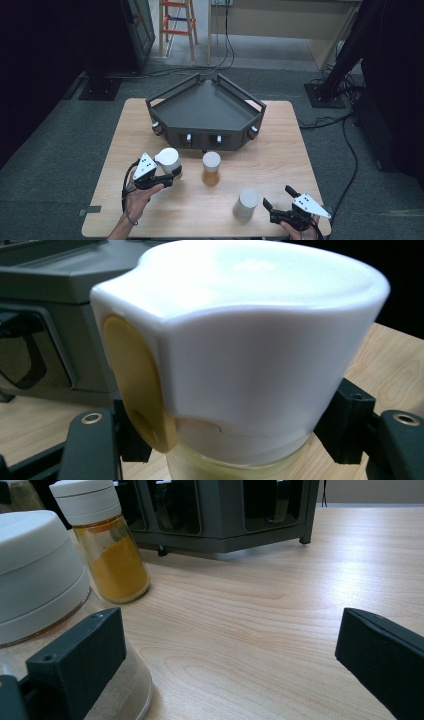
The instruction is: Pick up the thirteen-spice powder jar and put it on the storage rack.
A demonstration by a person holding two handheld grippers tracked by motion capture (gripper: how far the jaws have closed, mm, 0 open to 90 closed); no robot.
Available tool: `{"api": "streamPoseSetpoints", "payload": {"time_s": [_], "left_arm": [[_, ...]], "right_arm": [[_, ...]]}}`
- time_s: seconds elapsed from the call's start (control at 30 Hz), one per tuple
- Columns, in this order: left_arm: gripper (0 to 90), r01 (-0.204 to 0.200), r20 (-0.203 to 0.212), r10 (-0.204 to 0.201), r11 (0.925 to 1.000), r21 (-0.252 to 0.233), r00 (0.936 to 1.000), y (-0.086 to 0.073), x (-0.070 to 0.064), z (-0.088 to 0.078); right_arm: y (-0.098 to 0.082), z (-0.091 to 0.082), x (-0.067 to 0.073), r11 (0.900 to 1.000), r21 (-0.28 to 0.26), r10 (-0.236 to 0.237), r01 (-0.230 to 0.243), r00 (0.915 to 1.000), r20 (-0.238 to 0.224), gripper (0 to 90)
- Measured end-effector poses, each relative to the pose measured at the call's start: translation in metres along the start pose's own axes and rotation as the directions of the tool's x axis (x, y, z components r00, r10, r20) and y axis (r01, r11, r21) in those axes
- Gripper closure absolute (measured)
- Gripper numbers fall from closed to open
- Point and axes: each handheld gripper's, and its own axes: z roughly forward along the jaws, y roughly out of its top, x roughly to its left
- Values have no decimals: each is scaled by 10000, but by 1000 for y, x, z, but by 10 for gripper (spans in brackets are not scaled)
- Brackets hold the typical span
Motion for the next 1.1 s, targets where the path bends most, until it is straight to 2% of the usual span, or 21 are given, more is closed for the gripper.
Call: {"api": "streamPoseSetpoints", "payload": {"time_s": [0.2, 0.37, 0.47, 0.63, 0.87, 0.9, 1.1], "left_arm": [[302, 4, 71, -5, 10000, 63, 10000, 13, 4, 1], [303, 18, 59, -19, 9998, 202, 10000, 33, 8, 4], [303, 49, 79, -51, 9998, 211, 10000, 40, 11, 5], [303, -17, -15, 17, 9995, 301, 10000, 60, 15, 7], [303, -43, -163, 50, 9991, 420, 9999, 80, 19, 11], [303, -73, -218, 83, 9990, 448, 9997, 87, 20, 13], [303, 11, -353, 5, 9990, 443, 9994, 104, 23, 21]], "right_arm": [[0, 0, 0, 10000, 9, 28, -28, 10000, 2, 0], [0, 1, -1, 10000, 24, 39, -39, 10000, -40, 0], [0, 1, -1, 10000, 28, 33, -33, 10000, -45, 0], [0, 0, -1, 10000, 4, 76, -76, 10000, -20, 0], [0, 0, -2, 10000, -14, 88, -88, 10000, -34, 0], [-1, 0, -2, 10000, -13, 91, -91, 10000, -33, 0], [0, 1, -2, 10000, 35, 79, -79, 9999, -61, 0]]}}
